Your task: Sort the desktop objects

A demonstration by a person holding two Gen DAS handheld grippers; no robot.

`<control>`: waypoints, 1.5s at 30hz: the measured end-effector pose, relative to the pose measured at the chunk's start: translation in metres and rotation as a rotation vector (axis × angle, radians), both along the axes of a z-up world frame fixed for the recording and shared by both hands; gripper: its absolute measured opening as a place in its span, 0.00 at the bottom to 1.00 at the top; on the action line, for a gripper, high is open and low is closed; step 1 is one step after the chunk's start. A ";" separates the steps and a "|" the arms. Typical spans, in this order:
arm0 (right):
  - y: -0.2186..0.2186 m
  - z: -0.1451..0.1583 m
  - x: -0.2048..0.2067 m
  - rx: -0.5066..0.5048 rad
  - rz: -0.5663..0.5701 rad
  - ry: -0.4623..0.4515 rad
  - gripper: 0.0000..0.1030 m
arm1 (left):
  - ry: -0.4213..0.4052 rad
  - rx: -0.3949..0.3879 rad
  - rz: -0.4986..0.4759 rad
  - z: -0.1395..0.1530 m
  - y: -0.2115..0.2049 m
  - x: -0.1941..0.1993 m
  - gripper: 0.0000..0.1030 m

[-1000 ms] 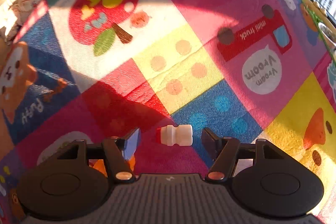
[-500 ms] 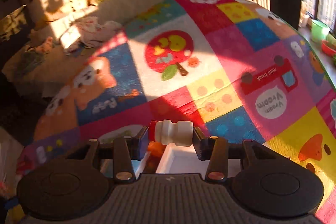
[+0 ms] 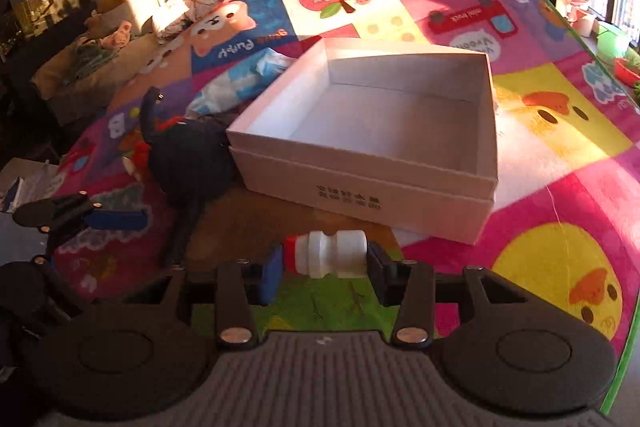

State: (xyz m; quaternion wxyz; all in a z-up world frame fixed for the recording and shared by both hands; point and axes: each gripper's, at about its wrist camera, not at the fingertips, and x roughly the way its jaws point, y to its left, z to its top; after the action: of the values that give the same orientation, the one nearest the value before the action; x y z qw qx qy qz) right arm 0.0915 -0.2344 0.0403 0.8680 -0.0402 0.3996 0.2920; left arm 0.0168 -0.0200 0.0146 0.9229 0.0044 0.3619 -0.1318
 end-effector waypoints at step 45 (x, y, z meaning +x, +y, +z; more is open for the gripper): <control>0.008 -0.049 -0.043 -0.097 -0.014 -0.107 1.00 | -0.136 0.475 0.345 0.003 0.038 0.006 0.90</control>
State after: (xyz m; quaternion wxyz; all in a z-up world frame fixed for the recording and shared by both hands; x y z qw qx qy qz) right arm 0.0488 -0.2264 -0.0092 0.8871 -0.0947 0.3668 0.2636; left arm 0.0229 0.0180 0.0177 0.9270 0.1675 0.3151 0.1156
